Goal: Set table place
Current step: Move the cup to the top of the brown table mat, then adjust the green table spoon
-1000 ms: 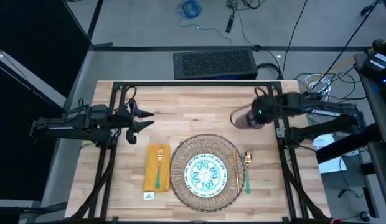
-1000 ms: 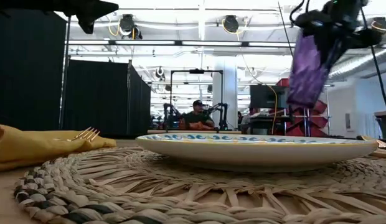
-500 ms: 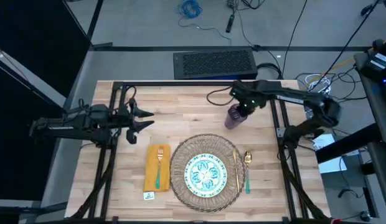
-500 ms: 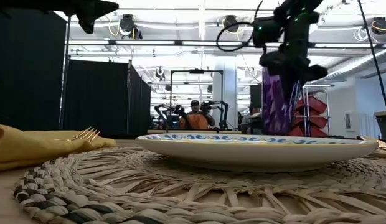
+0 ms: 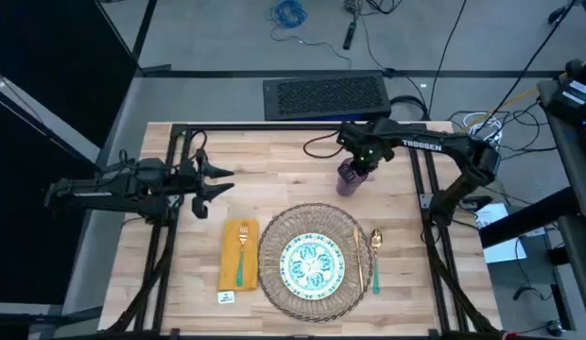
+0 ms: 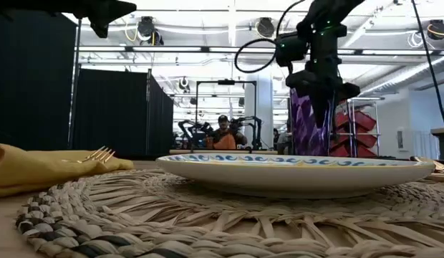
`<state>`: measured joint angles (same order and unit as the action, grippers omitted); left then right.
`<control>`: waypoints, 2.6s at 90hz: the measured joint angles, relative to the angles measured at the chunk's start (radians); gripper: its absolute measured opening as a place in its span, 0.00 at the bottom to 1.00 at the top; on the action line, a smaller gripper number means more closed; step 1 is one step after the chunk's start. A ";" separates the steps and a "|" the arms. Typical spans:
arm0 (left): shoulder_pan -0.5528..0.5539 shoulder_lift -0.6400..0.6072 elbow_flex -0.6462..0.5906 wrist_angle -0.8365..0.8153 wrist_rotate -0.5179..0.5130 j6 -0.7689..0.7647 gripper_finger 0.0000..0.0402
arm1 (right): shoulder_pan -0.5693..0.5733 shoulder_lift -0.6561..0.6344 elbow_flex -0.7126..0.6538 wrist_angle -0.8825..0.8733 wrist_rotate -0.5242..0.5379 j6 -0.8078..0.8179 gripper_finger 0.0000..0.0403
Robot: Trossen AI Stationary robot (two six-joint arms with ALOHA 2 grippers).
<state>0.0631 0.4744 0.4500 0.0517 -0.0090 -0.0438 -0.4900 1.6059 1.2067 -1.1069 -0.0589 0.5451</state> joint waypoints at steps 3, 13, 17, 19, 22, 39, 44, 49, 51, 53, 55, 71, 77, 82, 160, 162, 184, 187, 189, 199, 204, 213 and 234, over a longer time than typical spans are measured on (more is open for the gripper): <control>0.000 0.000 0.000 -0.001 0.000 0.000 0.35 | 0.000 0.002 0.000 0.002 0.000 0.000 0.00; 0.000 0.000 0.000 -0.001 0.000 -0.001 0.35 | 0.000 0.003 0.000 0.002 0.000 0.013 0.00; 0.000 0.000 0.000 -0.001 0.000 -0.001 0.35 | 0.000 0.003 0.000 0.003 -0.002 0.016 0.01; 0.000 0.000 0.000 -0.001 0.000 -0.001 0.35 | 0.000 0.003 0.000 0.004 -0.003 0.017 0.01; 0.000 0.000 0.000 0.000 0.000 -0.001 0.35 | 0.000 0.003 0.000 0.005 -0.008 0.018 0.03; 0.000 0.000 0.000 0.000 0.000 -0.001 0.35 | 0.001 0.005 0.026 0.001 -0.023 0.019 0.17; 0.000 0.000 0.000 0.000 0.000 -0.001 0.35 | 0.000 0.005 0.048 0.003 -0.021 0.019 0.21; 0.000 0.000 0.000 0.000 0.000 -0.001 0.35 | 0.001 0.005 0.074 0.003 -0.021 0.019 0.26; 0.000 0.000 0.000 0.000 0.000 -0.001 0.35 | 0.001 0.005 0.086 0.004 -0.021 0.019 0.27; 0.000 0.000 0.000 0.000 0.000 -0.001 0.35 | 0.001 0.005 0.097 0.005 -0.021 0.019 0.29; 0.000 0.000 0.000 0.000 0.000 -0.001 0.35 | 0.000 0.005 0.108 0.004 -0.021 0.019 0.30; 0.000 0.000 0.000 0.000 0.000 -0.002 0.35 | 0.000 0.005 0.196 -0.002 -0.020 0.014 0.39; 0.000 0.000 0.000 0.000 0.000 -0.001 0.35 | 0.000 0.005 0.227 -0.017 -0.018 0.012 0.41; 0.000 0.000 0.000 0.000 0.000 -0.001 0.35 | 0.000 0.005 0.255 -0.040 -0.017 0.004 0.42; 0.000 0.000 0.000 -0.015 0.008 -0.035 0.35 | 0.857 -0.593 -0.055 0.210 0.544 0.376 0.43; 0.000 0.000 0.000 -0.015 0.007 -0.042 0.35 | 0.875 -0.604 -0.114 0.238 0.556 0.416 0.43; 0.000 0.000 0.000 -0.012 0.008 -0.056 0.35 | 1.003 -0.605 -0.543 0.516 0.504 0.845 0.43; 0.000 0.000 0.000 -0.012 0.008 -0.056 0.35 | 1.022 -0.595 -0.558 0.506 0.497 0.906 0.42; 0.000 0.000 0.000 -0.013 0.008 -0.056 0.35 | 1.035 -0.589 -0.561 0.495 0.496 0.949 0.42; 0.000 0.000 0.000 -0.015 0.007 -0.056 0.35 | 1.096 -0.553 -0.559 0.471 0.447 1.174 0.41; 0.000 0.000 0.000 -0.015 0.007 -0.055 0.35 | 1.121 -0.528 -0.559 0.477 0.403 1.281 0.39; 0.000 0.000 0.000 -0.015 0.007 -0.055 0.35 | 1.157 -0.467 -0.550 0.466 0.324 1.434 0.35; 0.000 0.001 0.000 -0.015 0.007 -0.055 0.35 | 1.193 -0.334 -0.476 0.351 0.240 1.520 0.26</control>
<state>0.0631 0.4755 0.4500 0.0364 -0.0017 -0.0990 0.7033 1.2717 0.7307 -0.7559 0.1814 2.0647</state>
